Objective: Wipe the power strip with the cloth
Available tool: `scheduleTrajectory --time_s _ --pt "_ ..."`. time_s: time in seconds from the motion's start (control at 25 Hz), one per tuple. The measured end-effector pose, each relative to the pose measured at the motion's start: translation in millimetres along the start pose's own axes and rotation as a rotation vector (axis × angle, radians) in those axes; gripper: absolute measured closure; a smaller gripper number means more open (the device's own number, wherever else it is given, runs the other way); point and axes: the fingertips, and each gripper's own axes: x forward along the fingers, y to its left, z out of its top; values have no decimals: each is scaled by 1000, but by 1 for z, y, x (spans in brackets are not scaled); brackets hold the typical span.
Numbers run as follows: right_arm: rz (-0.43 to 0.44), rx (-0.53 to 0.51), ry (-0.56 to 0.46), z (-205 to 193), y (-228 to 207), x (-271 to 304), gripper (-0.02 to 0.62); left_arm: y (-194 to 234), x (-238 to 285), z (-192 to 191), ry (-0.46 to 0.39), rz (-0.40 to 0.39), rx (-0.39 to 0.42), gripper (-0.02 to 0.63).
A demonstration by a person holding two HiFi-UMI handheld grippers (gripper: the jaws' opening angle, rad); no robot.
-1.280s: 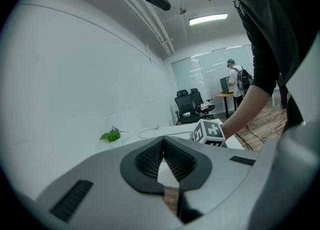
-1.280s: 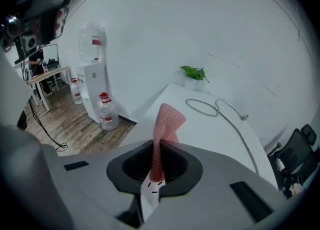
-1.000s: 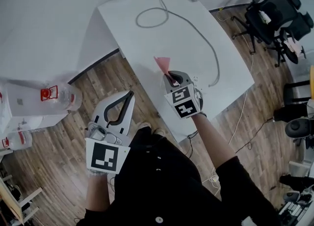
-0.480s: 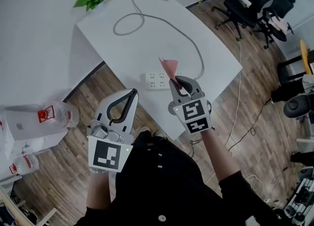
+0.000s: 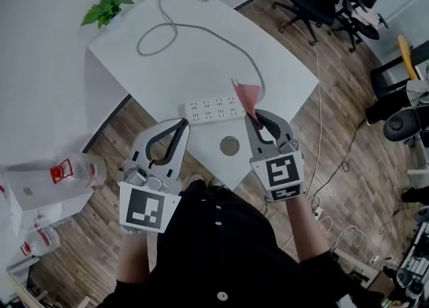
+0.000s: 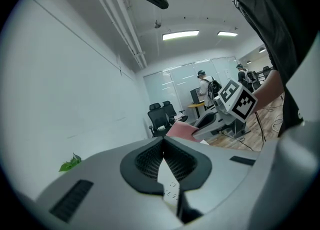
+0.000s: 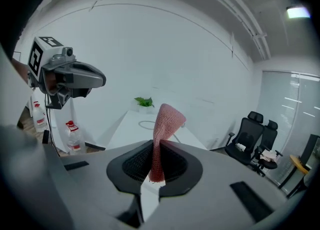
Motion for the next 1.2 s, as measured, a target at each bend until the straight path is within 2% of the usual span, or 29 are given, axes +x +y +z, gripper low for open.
scheduleTrajectory --time_s 0.36,1.2 --pt "-52 77 -13 -4 -10 -34 546 -12 10 6 -10 -42 2 592" --pt "-35 65 -29 -2 -6 -43 546 -27 16 8 -7 -59 2 591"
